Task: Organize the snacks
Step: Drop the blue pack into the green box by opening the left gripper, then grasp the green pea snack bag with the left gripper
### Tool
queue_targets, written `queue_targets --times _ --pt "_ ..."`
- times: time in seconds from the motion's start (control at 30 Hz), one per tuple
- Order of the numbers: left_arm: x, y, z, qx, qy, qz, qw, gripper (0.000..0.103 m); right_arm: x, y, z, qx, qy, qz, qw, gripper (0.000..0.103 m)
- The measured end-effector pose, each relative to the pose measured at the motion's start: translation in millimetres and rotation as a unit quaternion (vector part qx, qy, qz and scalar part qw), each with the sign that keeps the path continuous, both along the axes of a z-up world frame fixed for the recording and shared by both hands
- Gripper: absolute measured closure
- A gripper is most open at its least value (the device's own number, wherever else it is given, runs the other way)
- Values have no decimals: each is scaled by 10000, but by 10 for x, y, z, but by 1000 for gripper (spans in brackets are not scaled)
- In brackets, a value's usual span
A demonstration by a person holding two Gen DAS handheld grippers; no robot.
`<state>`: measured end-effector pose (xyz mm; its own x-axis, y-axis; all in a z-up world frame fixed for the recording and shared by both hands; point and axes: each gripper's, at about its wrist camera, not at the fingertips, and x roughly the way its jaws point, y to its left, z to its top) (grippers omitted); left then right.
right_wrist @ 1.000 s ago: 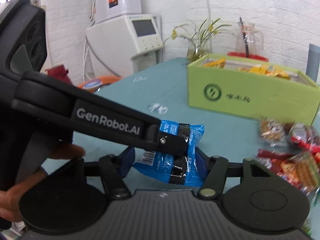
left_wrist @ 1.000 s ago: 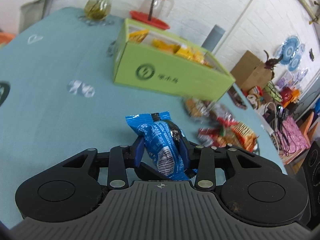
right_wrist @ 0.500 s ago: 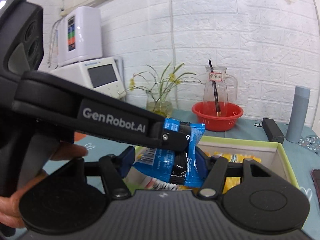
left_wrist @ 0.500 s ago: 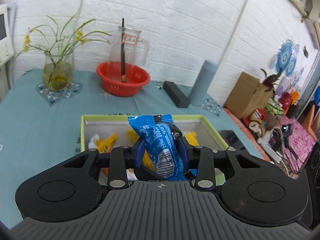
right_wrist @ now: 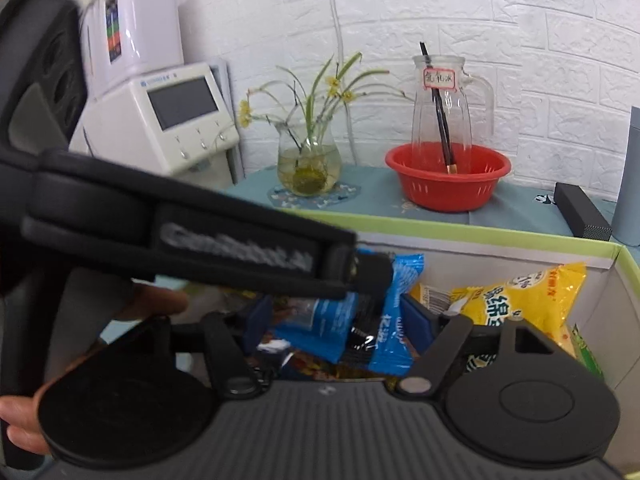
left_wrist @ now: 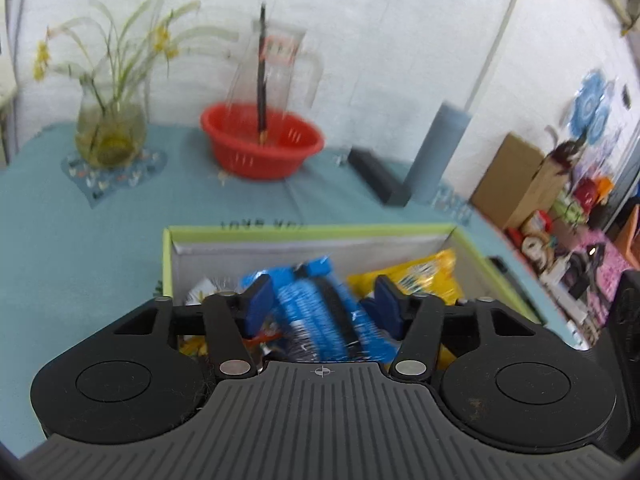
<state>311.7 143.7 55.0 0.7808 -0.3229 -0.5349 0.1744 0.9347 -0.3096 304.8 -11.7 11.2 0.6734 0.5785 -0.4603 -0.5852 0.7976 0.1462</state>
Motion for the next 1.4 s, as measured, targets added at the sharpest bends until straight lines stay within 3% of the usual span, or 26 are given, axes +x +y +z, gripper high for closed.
queue_targets --times 0.03,0.07,0.17,0.3,0.43,0.6,0.73,0.93,1.07,1.17,1.2,1.4 --pt "-141 -9 120 -11 -211 16 9998 46 -101 -54 86 66 -116 -11 9999 11" --pt "-279 -16 221 1 -391 18 9992 45 -225 -112 167 85 -268 -60 9996 8" --pt "-706 -53 428 1 -730 -80 9973 42 -693 -351 352 77 -645 -163 9978 10" --pt "-1208 -139 408 -186 -758 -228 9967 37 -1318 -749 361 22 -753 -518 9958 10" --pt "-1531 -352 94 -295 -376 -395 9981 36 -1908 -1175 144 -84 -489 -1107 9926 10" --pt "-1728 -714 -546 -451 531 -639 9955 41 -2412 -1477 -293 -63 190 -1626 9865 10" --pt "-1783 -915 -731 -511 912 -664 9923 45 -2586 -1491 -520 -35 491 -1511 9873 10" --pt "-1962 -1056 -669 -274 969 -565 9933 45 -2597 -1397 -603 -215 433 -1297 9904 11" --pt "-2185 -1151 -608 -379 980 -961 9898 45 -2649 -1448 -603 -413 392 -1345 9893 11" --pt "-2216 -1326 -649 -204 1025 -1213 9871 46 -2659 -1477 -616 -365 447 -1358 9891 26" --pt "-2217 -1371 -676 -131 1068 -1235 9865 46 -2666 -1485 -607 -352 450 -1352 9892 36" --pt "-2162 -1439 -783 -252 1255 -1308 9831 50 -2665 -1436 -587 -549 369 -1263 9898 38"
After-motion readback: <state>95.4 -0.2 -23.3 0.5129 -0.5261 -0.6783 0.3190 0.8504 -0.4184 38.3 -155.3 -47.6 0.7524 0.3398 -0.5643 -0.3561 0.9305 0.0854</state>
